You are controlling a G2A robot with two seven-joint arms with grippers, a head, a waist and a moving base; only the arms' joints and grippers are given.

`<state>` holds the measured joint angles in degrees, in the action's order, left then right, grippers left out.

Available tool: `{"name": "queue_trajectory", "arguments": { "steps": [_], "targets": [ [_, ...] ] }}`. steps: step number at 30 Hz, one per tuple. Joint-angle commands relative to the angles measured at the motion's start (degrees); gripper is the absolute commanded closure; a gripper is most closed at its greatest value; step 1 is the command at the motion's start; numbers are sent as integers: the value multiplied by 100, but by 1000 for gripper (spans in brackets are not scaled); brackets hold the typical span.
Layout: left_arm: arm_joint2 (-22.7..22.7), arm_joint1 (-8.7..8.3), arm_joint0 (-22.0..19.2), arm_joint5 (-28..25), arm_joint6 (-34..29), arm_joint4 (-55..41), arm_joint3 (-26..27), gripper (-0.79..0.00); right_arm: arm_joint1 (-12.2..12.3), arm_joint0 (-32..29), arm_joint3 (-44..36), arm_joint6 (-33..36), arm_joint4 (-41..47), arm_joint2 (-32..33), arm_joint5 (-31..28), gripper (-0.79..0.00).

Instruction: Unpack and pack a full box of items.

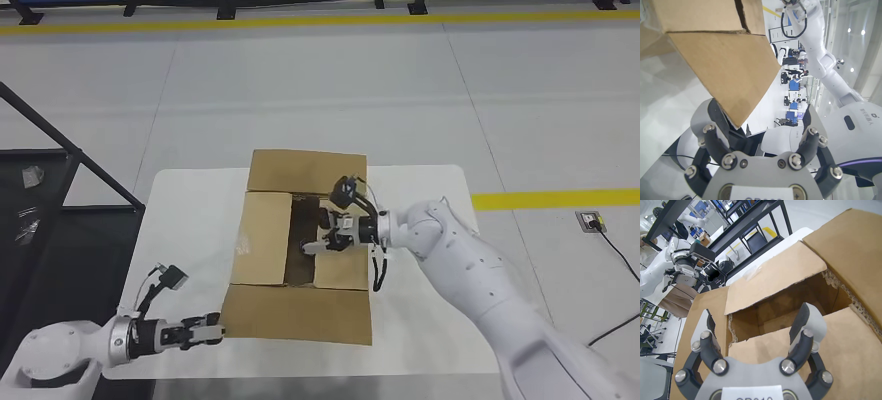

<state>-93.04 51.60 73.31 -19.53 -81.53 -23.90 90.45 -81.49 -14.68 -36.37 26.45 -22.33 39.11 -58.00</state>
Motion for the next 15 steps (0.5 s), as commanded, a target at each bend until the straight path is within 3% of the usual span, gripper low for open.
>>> {"name": "queue_trajectory", "arguments": {
  "steps": [1,6,15],
  "targets": [
    [15,-3,-46,-16,-59,-155,-63,-785,37,-23,-62,-219,-71,76,0,-785],
    [39,0,-121,-47,64,-499,-117,-785,139,-131,-134,-860,-96,371,1,-785],
    [131,57,-381,264,946,-1238,-189,-785,164,-230,-97,-1976,-361,757,930,-785]
  ]
}}
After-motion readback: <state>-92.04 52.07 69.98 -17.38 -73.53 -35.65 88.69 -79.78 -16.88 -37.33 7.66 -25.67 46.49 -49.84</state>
